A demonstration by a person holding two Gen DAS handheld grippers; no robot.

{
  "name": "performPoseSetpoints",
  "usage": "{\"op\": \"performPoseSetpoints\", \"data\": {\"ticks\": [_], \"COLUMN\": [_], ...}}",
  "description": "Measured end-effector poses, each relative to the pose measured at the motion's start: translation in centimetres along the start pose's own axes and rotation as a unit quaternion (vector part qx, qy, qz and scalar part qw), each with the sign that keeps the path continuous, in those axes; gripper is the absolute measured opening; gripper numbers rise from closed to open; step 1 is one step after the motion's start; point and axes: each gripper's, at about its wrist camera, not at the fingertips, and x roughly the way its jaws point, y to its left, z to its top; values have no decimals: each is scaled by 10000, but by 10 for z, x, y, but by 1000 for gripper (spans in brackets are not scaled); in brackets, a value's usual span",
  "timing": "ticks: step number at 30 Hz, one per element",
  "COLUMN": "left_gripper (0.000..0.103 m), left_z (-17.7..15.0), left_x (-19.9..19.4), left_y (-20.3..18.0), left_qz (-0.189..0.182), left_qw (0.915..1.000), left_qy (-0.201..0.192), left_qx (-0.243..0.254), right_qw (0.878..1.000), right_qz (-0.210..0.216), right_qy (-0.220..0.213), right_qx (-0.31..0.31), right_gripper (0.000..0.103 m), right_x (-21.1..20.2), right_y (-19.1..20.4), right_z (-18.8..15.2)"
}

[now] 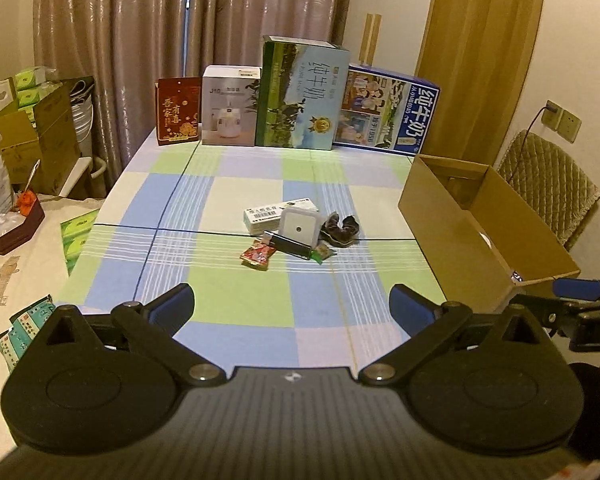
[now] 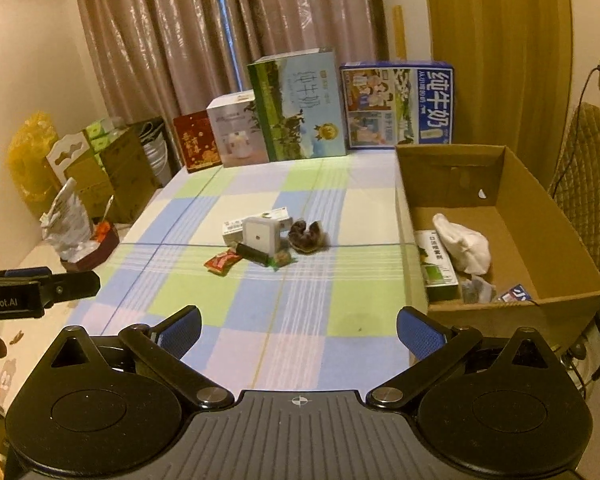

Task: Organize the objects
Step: 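Withdraw both tools from the box back toward the remaining items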

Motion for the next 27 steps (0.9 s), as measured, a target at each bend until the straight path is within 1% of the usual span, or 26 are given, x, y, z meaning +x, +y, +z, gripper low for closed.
{"op": "performPoseSetpoints", "data": {"ticks": [7, 15, 23, 27], "left_gripper": [102, 102, 102, 102], "left_z": [-4, -6, -5, -3], "left_x": [3, 6, 11, 18], "left_y": [3, -3, -3, 0], "left_qz": [-23, -64, -40, 31], "left_qw": [10000, 9999, 9999, 9998], "left_qy": [55, 85, 151, 211], "left_qx": [-51, -20, -18, -32], "right_qw": [10000, 9999, 9999, 9999], "right_qz": [21, -2, 71, 126], "right_qy": [65, 70, 50, 26], "right_qx": [40, 86, 96, 54], "right_gripper": [101, 101, 101, 101], "right_x": [3, 2, 8, 17], "right_y": [2, -2, 0, 1], "right_z": [-6, -7, -4, 0]}}
